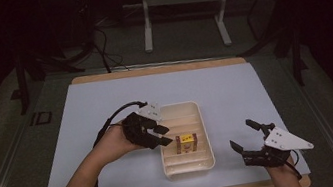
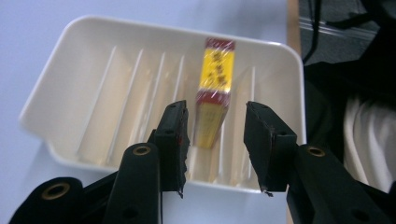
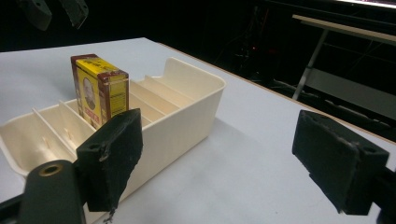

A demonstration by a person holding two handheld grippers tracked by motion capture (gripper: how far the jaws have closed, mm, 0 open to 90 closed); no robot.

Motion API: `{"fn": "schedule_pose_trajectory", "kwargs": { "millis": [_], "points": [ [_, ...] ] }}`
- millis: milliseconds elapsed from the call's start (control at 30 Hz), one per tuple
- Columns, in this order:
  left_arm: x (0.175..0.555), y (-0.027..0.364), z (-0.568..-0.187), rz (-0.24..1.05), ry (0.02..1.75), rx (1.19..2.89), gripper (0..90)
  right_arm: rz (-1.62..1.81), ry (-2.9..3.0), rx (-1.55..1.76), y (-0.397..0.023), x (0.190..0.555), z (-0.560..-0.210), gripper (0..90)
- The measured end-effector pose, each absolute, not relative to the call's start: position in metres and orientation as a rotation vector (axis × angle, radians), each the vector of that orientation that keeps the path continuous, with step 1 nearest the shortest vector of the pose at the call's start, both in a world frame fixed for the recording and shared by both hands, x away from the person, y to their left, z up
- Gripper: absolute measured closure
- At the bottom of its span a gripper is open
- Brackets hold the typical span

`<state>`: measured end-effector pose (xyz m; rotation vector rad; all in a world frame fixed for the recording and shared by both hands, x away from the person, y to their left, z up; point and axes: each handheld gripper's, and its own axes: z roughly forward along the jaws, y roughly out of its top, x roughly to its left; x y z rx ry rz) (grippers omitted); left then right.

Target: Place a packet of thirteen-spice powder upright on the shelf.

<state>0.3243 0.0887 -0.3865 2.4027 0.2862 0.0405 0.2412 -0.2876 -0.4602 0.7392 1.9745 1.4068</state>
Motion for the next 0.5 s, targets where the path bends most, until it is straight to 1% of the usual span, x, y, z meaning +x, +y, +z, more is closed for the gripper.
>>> {"fn": "schedule_pose_trajectory", "kwargs": {
  "millis": [33,67,100,167,200,300,333,367,433,500],
  "points": [
    [0.324,0.092,-0.387,0.050,0.301,2.397,59.6,1.407,1.975,0.739,-0.288,0.241,-0.460,16.2],
    [0.324,0.095,-0.387,0.049,0.314,2.389,57.0,1.406,1.975,0.739,-0.288,0.241,-0.460,16.2],
    [0.324,0.100,-0.387,0.029,0.323,2.364,56.5,1.405,1.976,0.739,-0.288,0.241,-0.460,16.2],
    [0.323,0.107,-0.386,0.038,0.359,2.344,53.2,1.406,1.974,0.741,-0.288,0.241,-0.460,16.2],
    [0.322,0.110,-0.386,0.046,0.367,2.340,53.0,1.405,1.974,0.742,-0.288,0.241,-0.460,16.2],
    [0.318,0.119,-0.385,0.110,0.412,2.311,48.2,1.402,1.975,0.743,-0.287,0.241,-0.460,16.2],
    [0.317,0.121,-0.385,0.131,0.434,2.295,43.6,1.401,1.974,0.741,-0.287,0.241,-0.460,16.2],
    [0.316,0.124,-0.386,0.129,0.457,2.272,41.4,1.399,1.971,0.739,-0.287,0.241,-0.460,16.2],
    [0.315,0.129,-0.387,0.138,0.504,2.250,31.5,1.400,1.968,0.742,-0.288,0.241,-0.460,16.2],
    [0.315,0.134,-0.389,0.148,0.542,2.235,24.6,1.401,1.968,0.746,-0.288,0.241,-0.460,16.2]
  ]
}}
